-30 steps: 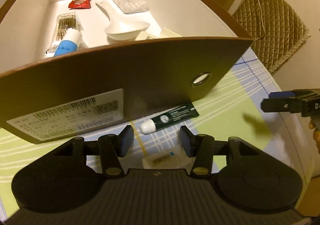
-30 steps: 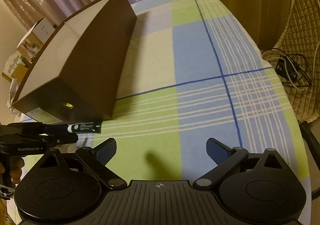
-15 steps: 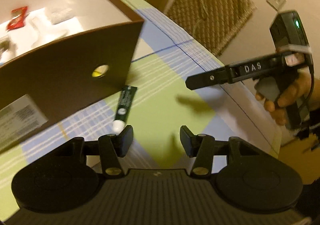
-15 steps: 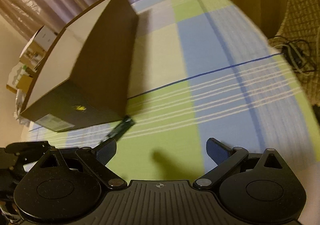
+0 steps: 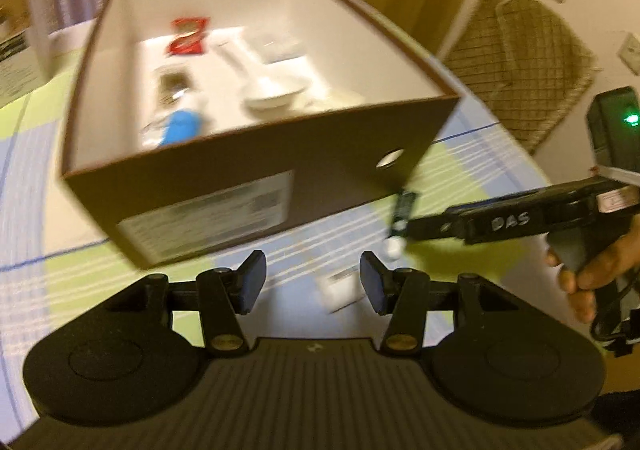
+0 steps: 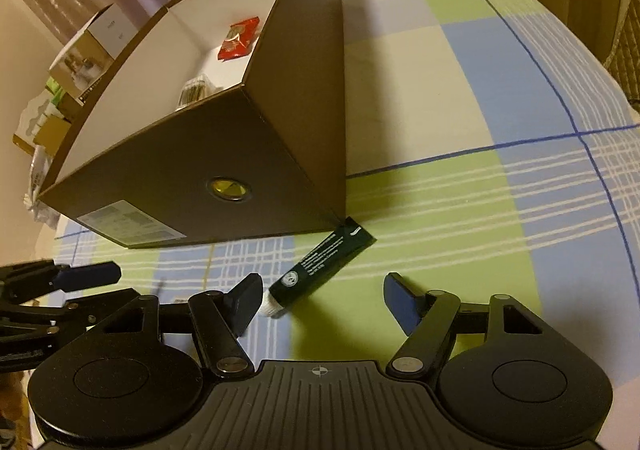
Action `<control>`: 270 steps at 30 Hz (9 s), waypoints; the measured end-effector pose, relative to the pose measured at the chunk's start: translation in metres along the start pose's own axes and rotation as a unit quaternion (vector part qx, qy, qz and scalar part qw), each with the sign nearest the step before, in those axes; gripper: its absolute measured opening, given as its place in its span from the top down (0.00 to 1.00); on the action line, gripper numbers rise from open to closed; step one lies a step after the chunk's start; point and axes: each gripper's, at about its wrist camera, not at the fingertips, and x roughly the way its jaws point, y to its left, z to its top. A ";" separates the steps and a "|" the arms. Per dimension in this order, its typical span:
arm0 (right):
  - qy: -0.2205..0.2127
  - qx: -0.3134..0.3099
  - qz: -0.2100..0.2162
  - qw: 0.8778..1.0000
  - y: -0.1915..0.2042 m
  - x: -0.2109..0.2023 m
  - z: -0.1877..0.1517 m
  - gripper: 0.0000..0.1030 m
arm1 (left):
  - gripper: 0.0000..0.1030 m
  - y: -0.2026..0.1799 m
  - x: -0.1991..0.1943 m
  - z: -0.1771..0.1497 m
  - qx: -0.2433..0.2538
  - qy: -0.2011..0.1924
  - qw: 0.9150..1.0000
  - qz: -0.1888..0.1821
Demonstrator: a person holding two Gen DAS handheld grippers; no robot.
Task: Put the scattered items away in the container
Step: 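Grasp the dark green tube on the table with the right tool, then grasp the white pill bottle with the left tool while the right tool holds the green tube, then carry the pill bottle with the left tool while the right tool carries the green tube into the box, then open the right tool to drop the green tube while the left tool lowers the pill bottle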
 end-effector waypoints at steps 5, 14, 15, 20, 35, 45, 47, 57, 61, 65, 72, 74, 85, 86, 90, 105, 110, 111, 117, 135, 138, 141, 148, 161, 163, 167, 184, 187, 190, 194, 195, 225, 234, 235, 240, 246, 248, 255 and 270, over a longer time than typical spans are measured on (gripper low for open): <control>0.000 0.004 -0.005 1.000 0.004 0.000 -0.001 0.28 | 0.55 0.020 0.001 -0.013 -0.025 0.014 0.999 0.039; -0.016 -0.071 -0.088 0.993 0.038 0.017 -0.003 0.39 | 0.55 0.037 0.013 -0.019 -0.047 0.042 0.994 0.092; -0.018 -0.088 -0.101 0.991 0.040 0.018 -0.003 0.51 | 0.55 0.036 0.014 -0.019 -0.048 0.043 0.994 0.093; -0.013 -0.085 -0.096 0.992 0.021 0.011 -0.002 0.77 | 0.52 0.035 0.014 -0.022 -0.049 0.045 0.993 0.093; 0.019 -0.075 -0.077 0.994 -0.015 -0.028 -0.019 0.75 | 0.39 0.022 0.019 -0.028 -0.043 0.056 0.994 0.087; 0.018 -0.113 -0.090 0.989 -0.001 -0.018 -0.027 0.20 | 0.23 0.015 0.017 -0.037 -0.033 0.065 0.992 0.101; 0.015 -0.119 -0.093 0.988 0.000 -0.017 -0.028 0.20 | 0.22 0.015 0.018 -0.041 -0.036 0.071 0.991 0.105; -0.003 -0.143 -0.119 0.983 0.005 -0.012 -0.045 0.00 | 0.01 0.011 0.019 -0.058 -0.026 0.070 0.989 0.125; -0.003 -0.140 -0.113 0.984 0.002 -0.014 -0.043 0.00 | 0.00 0.011 0.018 -0.062 -0.025 0.059 0.990 0.126; -0.016 -0.162 -0.115 0.980 0.002 -0.018 -0.051 0.06 | 0.00 0.012 0.017 -0.064 -0.026 0.053 0.990 0.127; -0.040 -0.170 -0.112 0.978 0.000 -0.031 -0.054 0.79 | 0.00 0.011 0.015 -0.066 -0.029 0.045 0.990 0.130; -0.036 -0.166 -0.106 0.980 -0.001 -0.032 -0.054 0.81 | 0.00 0.010 0.015 -0.066 -0.032 0.045 0.990 0.132; -0.023 -0.172 -0.089 0.981 -0.010 -0.047 -0.071 0.81 | 0.02 -0.005 0.015 -0.069 0.010 0.049 0.993 0.110; -0.022 -0.167 -0.090 0.982 -0.013 -0.049 -0.073 0.81 | 0.07 -0.008 0.014 -0.069 0.017 0.047 0.993 0.105; -0.024 -0.145 -0.091 0.985 -0.025 -0.058 -0.075 0.81 | 0.29 -0.017 0.013 -0.063 0.050 0.048 0.994 0.083; -0.037 -0.106 -0.094 0.989 -0.046 -0.070 -0.076 0.81 | 0.42 -0.063 0.036 -0.017 0.228 0.024 0.973 0.032; -0.039 -0.102 -0.090 0.990 -0.048 -0.070 -0.076 0.81 | 0.53 -0.064 0.056 -0.012 0.259 0.049 0.964 0.028; -0.039 -0.102 -0.089 0.990 -0.048 -0.071 -0.076 0.81 | 0.57 -0.064 0.057 -0.012 0.261 0.051 0.963 0.027; -0.034 -0.106 -0.085 0.990 -0.049 -0.071 -0.075 0.81 | 0.78 -0.062 0.058 -0.015 0.234 0.057 0.970 0.004; -0.012 -0.174 -0.105 0.979 -0.034 -0.065 -0.074 0.81 | 0.77 -0.032 0.007 -0.064 0.108 0.095 0.989 0.043; -0.015 -0.182 -0.112 0.977 -0.032 -0.064 -0.076 0.81 | 0.77 -0.035 0.011 -0.061 0.102 0.093 0.989 0.048; -0.017 -0.183 -0.114 0.976 -0.032 -0.064 -0.077 0.81 | 0.76 -0.036 0.012 -0.062 0.095 0.092 0.990 0.052; -0.016 -0.187 -0.114 0.976 -0.031 -0.064 -0.077 0.81 | 0.76 -0.037 0.009 -0.063 0.080 0.101 0.989 0.066; -0.008 -0.187 -0.103 0.977 -0.025 -0.062 -0.077 0.82 | 0.79 -0.033 0.001 -0.071 0.071 0.093 0.991 0.059; -0.002 -0.185 -0.086 0.979 -0.021 -0.063 -0.080 0.82 | 0.79 -0.034 -0.003 -0.070 0.069 0.087 0.992 0.057; -0.003 -0.177 -0.045 0.983 -0.006 -0.070 -0.081 0.82 | 0.79 -0.035 -0.015 -0.064 0.064 0.071 0.994 0.055; -0.083 -0.198 0.074 0.974 0.066 -0.111 -0.010 0.82 | 0.78 -0.044 -0.072 0.007 0.091 -0.045 0.993 0.056; -0.098 -0.204 0.077 0.971 0.073 -0.114 0.005 0.82 | 0.79 -0.039 -0.078 0.025 0.093 -0.064 0.992 0.058; -0.112 -0.207 0.082 0.968 0.079 -0.115 0.019 0.82 | 0.78 -0.032 -0.082 0.042 0.095 -0.081 0.990 0.062; -0.118 -0.199 0.092 0.969 0.083 -0.108 0.039 0.82 | 0.78 -0.022 -0.081 0.063 0.097 -0.095 0.988 0.073; -0.119 -0.193 0.095 0.969 0.083 -0.105 0.045 0.82 | 0.78 -0.020 -0.080 0.068 0.096 -0.098 0.988 0.073; -0.008 -0.293 -0.046 0.955 0.104 0.086 0.209 0.82 | 0.78 0.084 0.045 0.227 0.081 -0.048 0.990 0.100; 0.036 -0.356 -0.081 0.930 0.108 0.122 0.208 0.82 | 0.78 0.101 0.084 0.237 0.091 -0.012 0.989 0.113; 0.039 -0.360 -0.083 0.929 0.108 0.125 0.208 0.82 | 0.78 0.103 0.086 0.237 0.090 -0.011 0.990 0.111; 0.059 -0.371 -0.086 0.923 0.107 0.138 0.206 0.81 | 0.78 0.107 0.092 0.235 0.094 -0.007 0.990 0.106; 0.062 -0.384 -0.083 0.918 0.108 0.138 0.205 0.81 | 0.78 0.110 0.100 0.233 0.095 0.001 0.990 0.105; 0.062 -0.378 -0.075 0.921 0.106 0.136 0.205 0.81 | 0.78 0.110 0.101 0.233 0.095 0.001 0.990 0.104; 0.043 -0.380 -0.041 0.923 0.105 0.122 0.204 0.39 | 0.78 0.109 0.102 0.234 0.100 0.000 0.990 0.104; -0.020 -0.378 -0.050 0.924 0.111 0.105 0.209 0.01 | 0.78 0.107 0.105 0.231 0.111 0.006 0.988 0.105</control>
